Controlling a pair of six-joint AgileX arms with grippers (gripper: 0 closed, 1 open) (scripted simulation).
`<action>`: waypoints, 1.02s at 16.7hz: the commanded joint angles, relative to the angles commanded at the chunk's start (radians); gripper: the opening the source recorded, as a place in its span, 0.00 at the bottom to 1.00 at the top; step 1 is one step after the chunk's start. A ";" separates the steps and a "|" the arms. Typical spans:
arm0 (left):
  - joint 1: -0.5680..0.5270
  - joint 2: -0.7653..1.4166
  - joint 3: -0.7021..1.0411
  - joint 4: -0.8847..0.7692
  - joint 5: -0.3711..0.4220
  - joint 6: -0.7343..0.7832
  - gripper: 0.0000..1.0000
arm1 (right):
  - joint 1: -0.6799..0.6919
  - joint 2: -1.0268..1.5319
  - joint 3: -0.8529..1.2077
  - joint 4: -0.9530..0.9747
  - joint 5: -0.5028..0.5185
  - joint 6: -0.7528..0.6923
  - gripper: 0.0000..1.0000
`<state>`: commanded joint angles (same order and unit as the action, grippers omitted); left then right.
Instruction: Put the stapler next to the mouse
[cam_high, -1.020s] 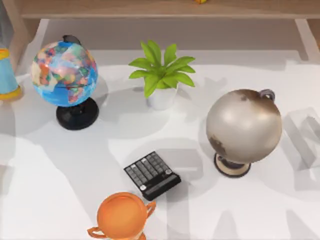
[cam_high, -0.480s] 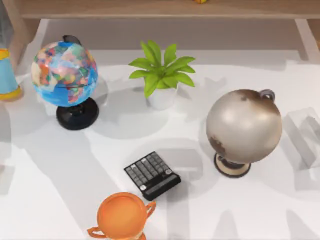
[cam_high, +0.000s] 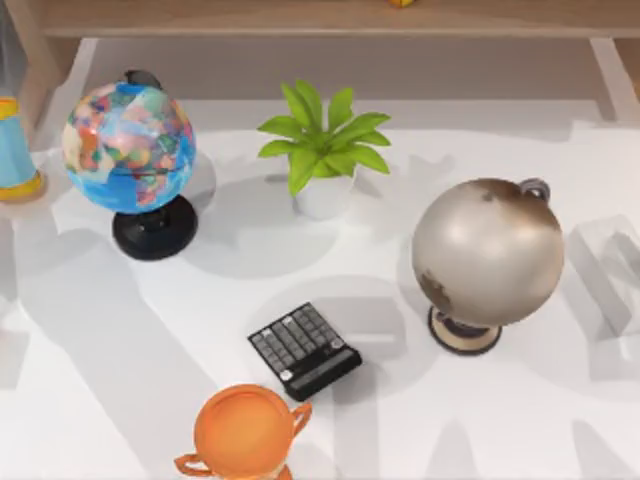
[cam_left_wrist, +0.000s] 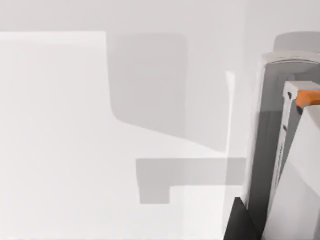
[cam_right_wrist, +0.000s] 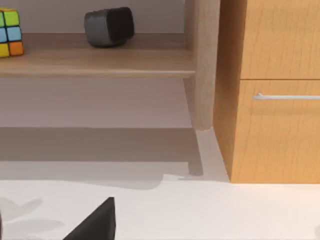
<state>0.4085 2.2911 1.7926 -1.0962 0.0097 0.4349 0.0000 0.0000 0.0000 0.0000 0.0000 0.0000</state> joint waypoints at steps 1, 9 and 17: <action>0.000 0.000 0.000 0.000 0.000 0.000 0.00 | 0.000 0.000 0.000 0.000 0.000 0.000 1.00; 0.000 0.000 0.000 0.000 0.000 0.000 0.60 | 0.000 0.000 0.000 0.000 0.000 0.000 1.00; 0.000 0.000 0.000 0.000 0.000 0.000 1.00 | 0.000 0.000 0.000 0.000 0.000 0.000 1.00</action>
<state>0.4085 2.2911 1.7926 -1.0962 0.0097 0.4349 0.0000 0.0000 0.0000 0.0000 0.0000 0.0000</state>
